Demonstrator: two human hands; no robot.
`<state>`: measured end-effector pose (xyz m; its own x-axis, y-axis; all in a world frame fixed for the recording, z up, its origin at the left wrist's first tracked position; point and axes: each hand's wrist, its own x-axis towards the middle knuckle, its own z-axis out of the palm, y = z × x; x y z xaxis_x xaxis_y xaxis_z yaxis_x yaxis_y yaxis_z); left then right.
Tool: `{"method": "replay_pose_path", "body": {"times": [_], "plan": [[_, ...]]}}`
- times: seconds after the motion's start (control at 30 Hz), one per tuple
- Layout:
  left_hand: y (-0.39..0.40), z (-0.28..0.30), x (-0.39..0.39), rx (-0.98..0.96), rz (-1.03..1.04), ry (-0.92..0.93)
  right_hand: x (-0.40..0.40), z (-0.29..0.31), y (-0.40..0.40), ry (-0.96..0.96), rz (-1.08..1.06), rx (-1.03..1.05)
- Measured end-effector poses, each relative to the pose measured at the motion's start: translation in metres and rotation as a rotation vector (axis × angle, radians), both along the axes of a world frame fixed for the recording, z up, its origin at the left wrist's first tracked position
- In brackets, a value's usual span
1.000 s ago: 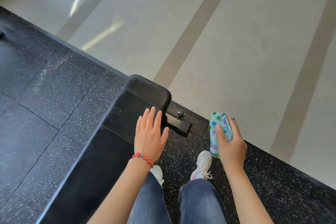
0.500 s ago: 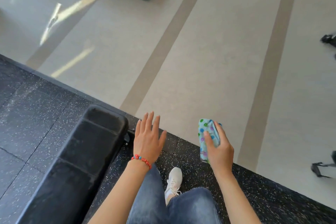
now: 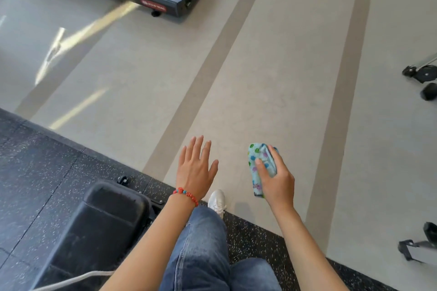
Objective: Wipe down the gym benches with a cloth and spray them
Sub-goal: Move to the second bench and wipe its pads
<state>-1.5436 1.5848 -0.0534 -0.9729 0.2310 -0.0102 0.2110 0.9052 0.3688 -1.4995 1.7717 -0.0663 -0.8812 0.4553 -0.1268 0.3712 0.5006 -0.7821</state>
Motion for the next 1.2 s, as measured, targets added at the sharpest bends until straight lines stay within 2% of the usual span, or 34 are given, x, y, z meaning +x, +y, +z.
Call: {"method": "replay_pose_path", "body": {"times": [0.17,0.33,0.7,0.93,1.2], "plan": [[0.006,0.017,-0.078,-0.012,-0.009,0.036,-0.089,0.018,0.011,0.030,0.025,0.016],[0.002,0.025,-0.145,-0.022,0.089,0.042,-0.176,0.027,0.016,0.031,0.093,-0.009],[-0.035,0.022,-0.286,-0.074,0.418,0.042,-0.401,0.028,-0.005,0.017,0.463,-0.027],[-0.085,0.024,-0.328,-0.086,0.703,0.050,-0.500,0.036,-0.079,0.003,0.752,-0.012],[-0.198,0.013,-0.357,-0.052,0.931,0.037,-0.560,0.020,-0.227,-0.010,0.992,-0.018]]}}
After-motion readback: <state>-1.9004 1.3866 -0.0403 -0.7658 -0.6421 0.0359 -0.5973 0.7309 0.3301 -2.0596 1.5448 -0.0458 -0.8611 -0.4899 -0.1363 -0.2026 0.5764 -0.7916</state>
